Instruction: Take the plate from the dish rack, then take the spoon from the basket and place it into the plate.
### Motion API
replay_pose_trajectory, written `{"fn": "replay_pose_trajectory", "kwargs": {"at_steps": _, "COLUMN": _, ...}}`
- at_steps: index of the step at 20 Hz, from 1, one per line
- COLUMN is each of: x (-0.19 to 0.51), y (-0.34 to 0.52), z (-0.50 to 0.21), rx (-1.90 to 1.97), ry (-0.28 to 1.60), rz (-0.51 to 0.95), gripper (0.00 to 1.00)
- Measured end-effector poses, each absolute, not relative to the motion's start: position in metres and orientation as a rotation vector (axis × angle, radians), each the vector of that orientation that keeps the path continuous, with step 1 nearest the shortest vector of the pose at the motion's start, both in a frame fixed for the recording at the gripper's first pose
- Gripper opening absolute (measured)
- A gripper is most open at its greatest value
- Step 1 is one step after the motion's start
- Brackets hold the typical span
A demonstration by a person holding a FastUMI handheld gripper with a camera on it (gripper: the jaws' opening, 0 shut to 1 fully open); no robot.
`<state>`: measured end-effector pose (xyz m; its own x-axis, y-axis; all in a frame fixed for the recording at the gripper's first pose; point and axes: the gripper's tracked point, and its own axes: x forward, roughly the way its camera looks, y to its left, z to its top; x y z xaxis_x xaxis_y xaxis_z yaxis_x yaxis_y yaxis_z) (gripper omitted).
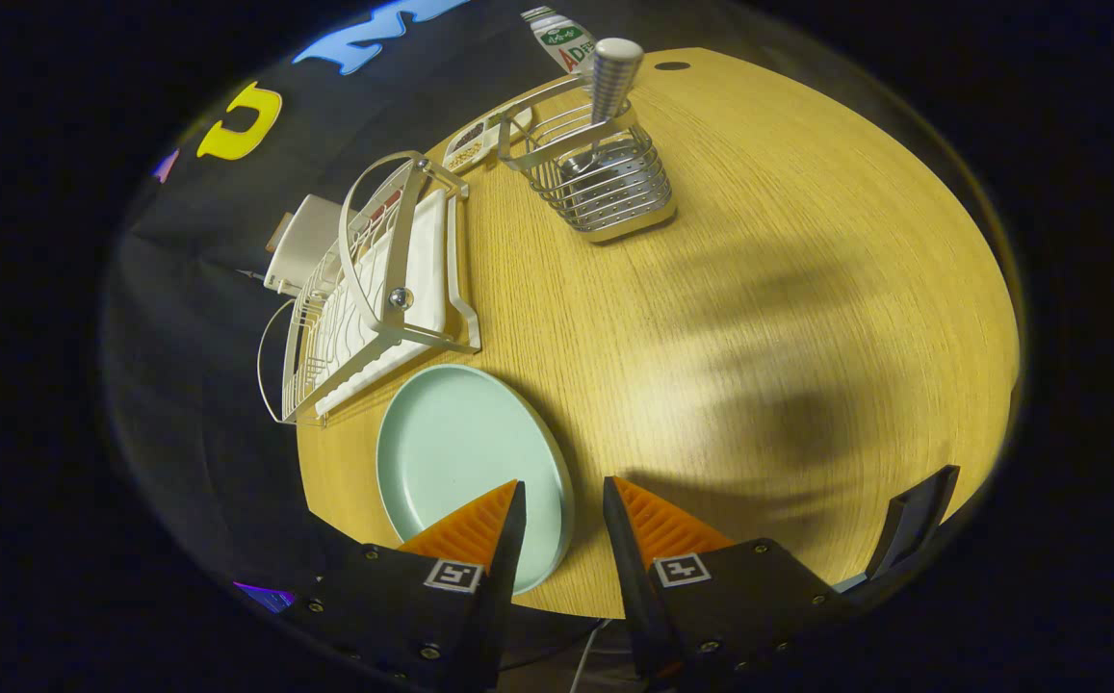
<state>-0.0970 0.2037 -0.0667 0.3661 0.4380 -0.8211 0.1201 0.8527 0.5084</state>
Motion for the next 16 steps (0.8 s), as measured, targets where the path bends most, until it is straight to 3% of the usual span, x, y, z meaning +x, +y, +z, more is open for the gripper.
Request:
{"fn": "replay_pose_trajectory", "kwargs": {"at_steps": 7, "x": -0.085, "y": 0.177, "z": -0.039, "rx": 0.409, "ry": 1.016, "rz": 0.219, "gripper": 0.5}}
{"fn": "replay_pose_trajectory", "kwargs": {"at_steps": 16, "x": -0.039, "y": 0.117, "z": 0.046, "rx": 0.256, "ry": 0.542, "rz": 0.171, "gripper": 0.5}}
